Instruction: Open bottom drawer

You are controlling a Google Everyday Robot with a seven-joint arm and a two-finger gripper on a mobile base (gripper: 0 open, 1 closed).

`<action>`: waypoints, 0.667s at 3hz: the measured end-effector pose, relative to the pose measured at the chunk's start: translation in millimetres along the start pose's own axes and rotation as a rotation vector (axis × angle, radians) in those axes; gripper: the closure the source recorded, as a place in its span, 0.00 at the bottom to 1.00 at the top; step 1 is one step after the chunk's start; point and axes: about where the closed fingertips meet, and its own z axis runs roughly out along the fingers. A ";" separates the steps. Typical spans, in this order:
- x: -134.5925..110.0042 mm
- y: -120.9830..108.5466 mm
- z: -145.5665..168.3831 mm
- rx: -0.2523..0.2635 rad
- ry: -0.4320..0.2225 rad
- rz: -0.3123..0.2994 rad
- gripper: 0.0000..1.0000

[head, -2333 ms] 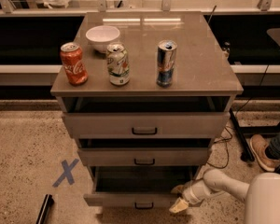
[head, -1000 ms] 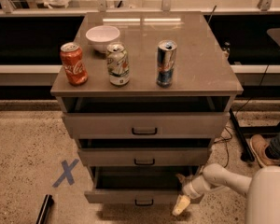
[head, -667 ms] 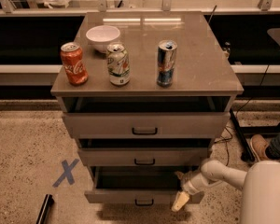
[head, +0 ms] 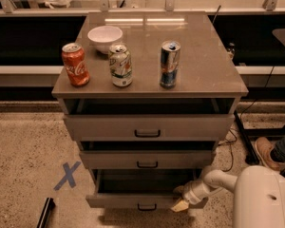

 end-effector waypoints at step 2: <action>-5.1 23.3 -4.8 -0.038 0.008 -0.007 0.42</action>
Offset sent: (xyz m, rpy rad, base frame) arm -0.0318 0.0102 0.0683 -0.0020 0.0145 0.1186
